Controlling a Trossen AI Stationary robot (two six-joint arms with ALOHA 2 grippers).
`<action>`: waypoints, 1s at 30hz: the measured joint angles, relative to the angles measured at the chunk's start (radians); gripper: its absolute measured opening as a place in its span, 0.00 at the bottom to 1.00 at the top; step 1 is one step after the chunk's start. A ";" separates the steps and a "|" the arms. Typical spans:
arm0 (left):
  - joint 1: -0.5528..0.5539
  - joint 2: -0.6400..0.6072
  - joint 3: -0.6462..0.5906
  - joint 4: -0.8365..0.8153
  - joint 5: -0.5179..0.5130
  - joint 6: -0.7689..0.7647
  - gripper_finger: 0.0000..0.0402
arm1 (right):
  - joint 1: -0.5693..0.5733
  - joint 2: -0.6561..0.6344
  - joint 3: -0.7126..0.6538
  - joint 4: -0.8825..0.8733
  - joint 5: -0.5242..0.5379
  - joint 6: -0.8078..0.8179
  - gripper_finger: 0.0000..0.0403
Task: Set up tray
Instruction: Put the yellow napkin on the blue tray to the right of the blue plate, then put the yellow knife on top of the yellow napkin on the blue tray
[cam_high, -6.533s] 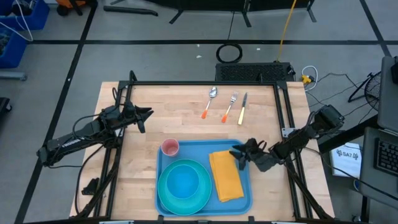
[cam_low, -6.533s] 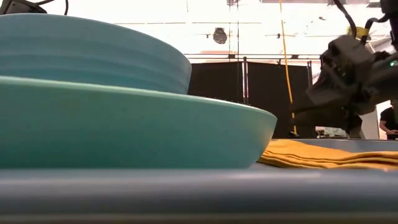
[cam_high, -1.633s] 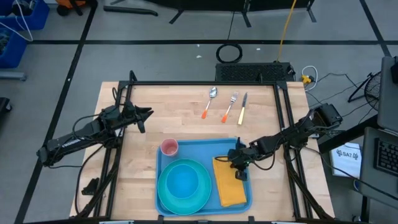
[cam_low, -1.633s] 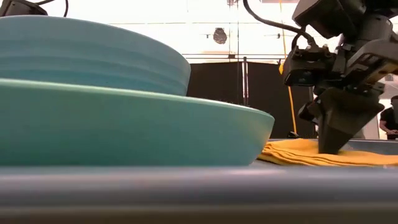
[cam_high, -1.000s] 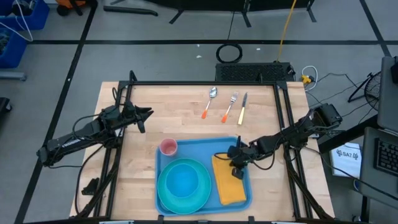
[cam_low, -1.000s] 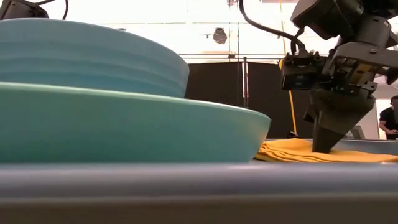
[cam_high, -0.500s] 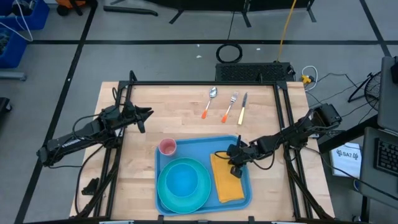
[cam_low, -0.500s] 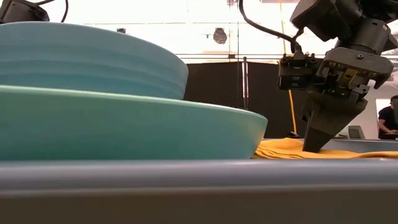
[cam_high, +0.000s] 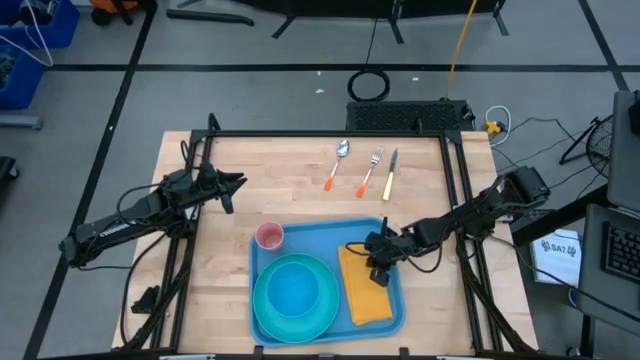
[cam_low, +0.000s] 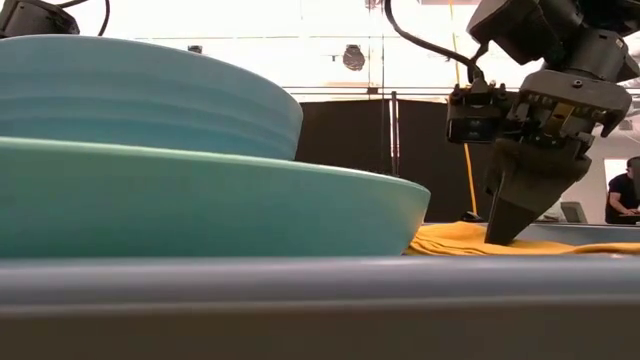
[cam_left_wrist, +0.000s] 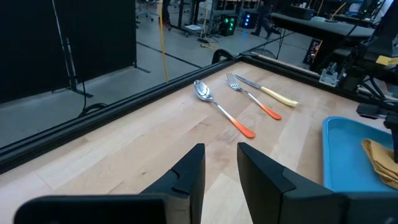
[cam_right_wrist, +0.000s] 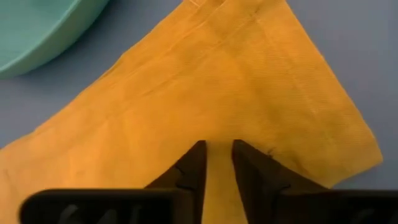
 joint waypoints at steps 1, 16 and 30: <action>0.000 0.000 0.000 0.000 0.000 0.000 0.24 | 0.000 -0.007 0.000 0.001 0.001 0.001 0.21; 0.000 0.000 0.000 0.000 0.000 0.000 0.24 | -0.018 -0.340 -0.002 0.039 0.176 -0.179 0.32; 0.000 0.000 0.000 0.000 0.000 0.000 0.24 | -0.161 -0.467 0.005 0.345 0.655 -0.777 0.31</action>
